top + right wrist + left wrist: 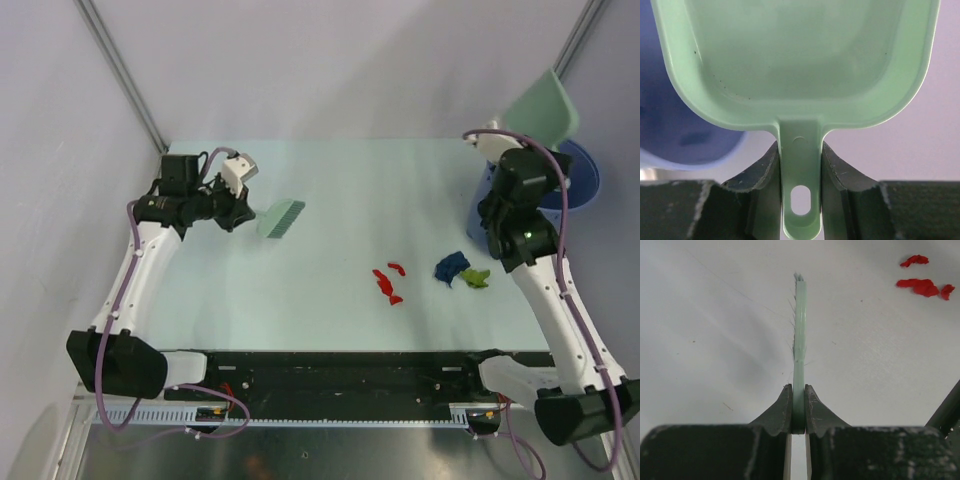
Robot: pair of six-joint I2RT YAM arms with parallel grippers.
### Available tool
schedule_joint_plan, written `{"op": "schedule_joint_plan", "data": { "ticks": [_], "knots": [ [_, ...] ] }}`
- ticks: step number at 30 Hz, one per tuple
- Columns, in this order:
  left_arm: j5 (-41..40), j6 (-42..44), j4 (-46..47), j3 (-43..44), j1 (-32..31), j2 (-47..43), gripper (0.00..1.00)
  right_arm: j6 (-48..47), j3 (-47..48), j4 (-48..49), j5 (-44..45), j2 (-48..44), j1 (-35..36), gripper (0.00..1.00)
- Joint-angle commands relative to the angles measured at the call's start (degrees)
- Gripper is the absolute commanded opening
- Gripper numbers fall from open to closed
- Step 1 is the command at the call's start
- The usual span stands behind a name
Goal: Sweep away the paper scraps from the table
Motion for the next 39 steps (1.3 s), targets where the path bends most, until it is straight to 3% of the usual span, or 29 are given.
{"op": "schedule_joint_plan", "data": {
  "ticks": [1, 3, 4, 8, 15, 21, 25, 34, 39],
  "knots": [
    [1.83, -1.83, 1.56, 1.67, -3.76, 0.05, 0.00, 23.94, 5.08, -10.06, 1.33, -1.84, 12.27, 0.00],
    [0.77, -2.88, 1.55, 2.20, -7.79, 0.31, 0.00, 31.63, 6.14, -15.18, 0.11, -0.87, 15.19, 0.00],
    [-0.45, -3.15, 1.55, 2.73, -9.47, 0.40, 0.00, 40.20, 6.67, -20.34, -0.94, 0.26, 16.69, 0.00],
    [-0.47, -5.52, 1.64, 4.40, -21.75, 2.24, 0.00, 55.88, 8.78, -28.47, -9.02, 1.95, 16.79, 0.00],
    [1.03, -14.74, 4.01, 17.81, -36.81, 14.97, 0.00, 68.22, 8.78, -33.05, -18.17, -0.51, 11.61, 0.00],
    [2.78, -30.73, 13.15, 33.45, -43.50, 33.51, 0.00, 72.98, 8.69, -36.04, -24.77, -5.07, 0.90, 0.00],
    [9.02, -38.56, 16.57, 43.76, -45.69, 45.11, 0.00, 72.19, 9.57, -37.88, -24.60, -7.19, -0.44, 0.00],
    [10.79, -45.94, 20.71, 62.84, -50.62, 62.00, 0.00, 71.66, 14.75, -45.00, -21.61, -7.20, -0.61, 0.00],
    [-2.03, -56.22, 21.24, 63.21, -50.18, 66.22, 0.00, 72.80, 17.48, -49.39, -20.29, -6.32, -0.61, 0.00]
  ]
}}
